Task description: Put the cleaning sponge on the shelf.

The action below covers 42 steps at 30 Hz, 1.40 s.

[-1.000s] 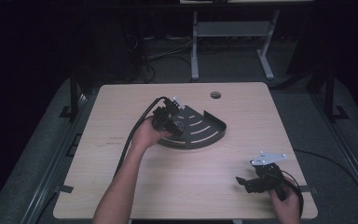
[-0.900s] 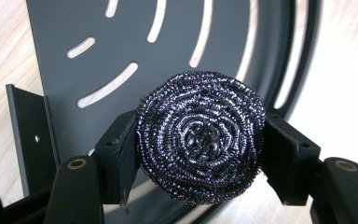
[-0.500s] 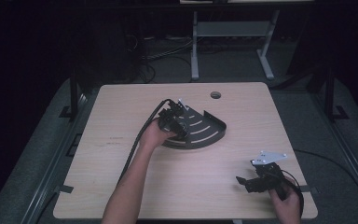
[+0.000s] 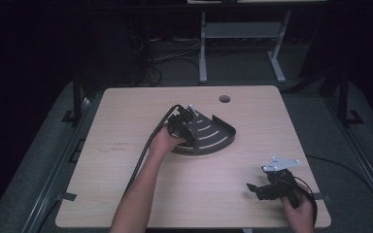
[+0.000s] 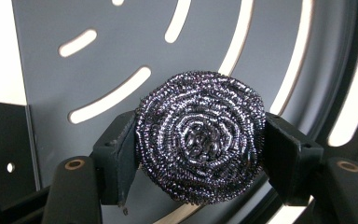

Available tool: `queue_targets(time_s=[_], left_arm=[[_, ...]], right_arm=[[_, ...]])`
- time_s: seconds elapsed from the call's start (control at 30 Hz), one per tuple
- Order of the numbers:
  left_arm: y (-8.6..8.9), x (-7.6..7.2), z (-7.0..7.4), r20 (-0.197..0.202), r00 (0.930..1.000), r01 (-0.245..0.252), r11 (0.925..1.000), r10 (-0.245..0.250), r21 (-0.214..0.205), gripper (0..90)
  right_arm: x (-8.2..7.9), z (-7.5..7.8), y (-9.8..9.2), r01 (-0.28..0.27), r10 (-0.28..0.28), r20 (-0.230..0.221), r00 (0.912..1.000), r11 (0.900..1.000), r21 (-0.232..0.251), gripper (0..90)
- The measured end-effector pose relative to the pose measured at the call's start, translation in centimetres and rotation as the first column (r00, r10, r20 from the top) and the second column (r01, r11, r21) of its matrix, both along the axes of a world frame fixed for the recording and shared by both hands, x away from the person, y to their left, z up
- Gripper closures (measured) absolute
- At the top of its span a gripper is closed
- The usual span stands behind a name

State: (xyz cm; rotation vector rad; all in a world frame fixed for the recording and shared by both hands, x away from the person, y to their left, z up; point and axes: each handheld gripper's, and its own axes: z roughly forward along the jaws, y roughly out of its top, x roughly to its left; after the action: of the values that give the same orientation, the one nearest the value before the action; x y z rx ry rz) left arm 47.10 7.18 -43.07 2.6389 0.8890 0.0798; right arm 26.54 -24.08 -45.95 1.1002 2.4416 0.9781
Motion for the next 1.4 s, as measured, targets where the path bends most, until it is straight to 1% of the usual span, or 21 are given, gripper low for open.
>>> queue_targets(time_s=[0.07,0.13,0.23,0.3,0.33,0.47,0.53,0.63,0.7,0.73,0.8,0.83,0.87,0.93,1.0,1.03,1.07,1.17,1.23,1.33,1.4], left_arm=[[0.0,0.1,-0.2,-0.013,0.9999,0.000,1.0000,0.000,0.000,32.3],[0.0,0.1,-0.3,-0.008,1.0000,-0.001,1.0000,0.001,-0.006,31.6],[-0.2,0.1,-0.2,0.003,1.0000,0.002,1.0000,-0.002,-0.003,30.1],[-0.1,0.1,-0.1,0.005,1.0000,-0.005,0.9999,0.005,-0.015,28.2],[-0.2,0.1,-0.1,0.010,0.9999,0.000,1.0000,0.000,-0.009,27.3],[-0.3,-0.1,0.1,0.007,1.0000,0.004,0.9999,-0.004,-0.014,25.1],[-0.2,-0.2,0.2,0.014,0.9999,0.007,0.9999,-0.007,-0.007,24.3],[-0.1,-0.2,0.5,0.026,0.9997,-0.003,0.9998,0.004,-0.020,21.3],[-0.1,-0.3,0.8,0.040,0.9992,0.008,0.9997,-0.007,-0.024,21.4],[-0.1,-0.3,0.8,0.040,0.9992,0.008,0.9997,-0.007,-0.024,21.6],[0.0,-0.4,1.1,0.048,0.9988,0.007,0.9991,-0.005,-0.042,21.6],[0.0,-0.5,1.1,0.050,0.9987,0.008,0.9991,-0.006,-0.041,21.6],[0.0,-0.5,1.3,0.049,0.9988,0.008,0.9993,-0.007,-0.037,21.6],[0.2,-0.5,1.4,0.037,0.9993,0.007,0.9991,-0.006,-0.041,20.7],[0.2,-0.6,1.5,0.036,0.9993,0.008,0.9990,-0.007,-0.043,20.5],[0.3,-0.6,1.7,0.030,0.9995,0.011,0.9987,-0.010,-0.050,20.5],[0.4,-0.7,2.0,0.033,0.9994,0.010,0.9984,-0.008,-0.056,20.5],[0.5,-1.0,2.8,0.062,0.9980,0.013,0.9981,-0.010,-0.060,19.8],[0.7,-1.1,3.3,0.067,0.9978,0.009,0.9975,-0.004,-0.070,19.5],[1.0,-1.4,4.1,0.086,0.9961,0.028,0.9973,-0.022,-0.067,19.2],[1.1,-1.6,4.5,0.083,0.9962,0.032,0.9970,-0.026,-0.070,19.2]], right_arm=[[0.0,0.0,0.0,0.001,-0.001,-0.003,1.0000,1.0000,0.001,14.0],[0.0,0.0,0.1,0.000,0.000,-0.003,1.0000,1.0000,-0.003,14.0],[0.0,0.0,0.0,-0.001,0.001,-0.002,1.0000,1.0000,0.001,14.0],[0.0,0.0,-0.1,0.000,0.000,-0.003,1.0000,1.0000,0.000,14.0],[0.0,0.0,-0.1,0.000,0.000,-0.002,1.0000,1.0000,0.000,14.0],[0.1,0.0,0.0,-0.001,0.001,-0.003,1.0000,1.0000,-0.002,14.0],[0.1,0.0,0.0,-0.003,0.003,-0.003,1.0000,1.0000,-0.001,14.0],[0.0,0.1,-0.1,-0.001,0.001,0.001,1.0000,1.0000,-0.001,14.0],[0.1,0.1,-0.1,-0.001,0.001,0.002,1.0000,1.0000,-0.001,14.0],[0.1,0.1,-0.1,0.004,-0.004,0.001,1.0000,1.0000,0.000,14.0],[0.2,0.0,-0.1,0.002,-0.002,-0.001,1.0000,1.0000,0.002,14.0],[0.2,0.1,0.0,0.005,-0.005,-0.006,1.0000,1.0000,0.002,14.0],[0.2,0.1,0.0,0.006,-0.006,-0.006,1.0000,1.0000,0.000,14.0],[0.1,0.1,0.0,0.005,-0.005,-0.005,1.0000,1.0000,0.000,14.0],[0.1,0.1,0.0,0.006,-0.006,0.000,1.0000,1.0000,0.000,14.0],[0.1,0.1,-0.1,0.005,-0.005,0.002,1.0000,1.0000,0.001,14.0],[0.1,0.1,-0.1,0.007,-0.007,0.002,1.0000,1.0000,0.002,14.0],[0.1,0.1,-0.1,0.011,-0.011,0.001,0.9999,0.9999,0.003,14.0],[0.1,0.1,-0.1,0.014,-0.014,-0.001,0.9999,0.9999,0.001,14.0],[0.2,0.1,-0.1,0.013,-0.013,-0.002,0.9999,0.9999,0.000,14.0],[0.2,0.0,-0.1,0.009,-0.009,-0.006,0.9999,0.9999,-0.005,14.0]])
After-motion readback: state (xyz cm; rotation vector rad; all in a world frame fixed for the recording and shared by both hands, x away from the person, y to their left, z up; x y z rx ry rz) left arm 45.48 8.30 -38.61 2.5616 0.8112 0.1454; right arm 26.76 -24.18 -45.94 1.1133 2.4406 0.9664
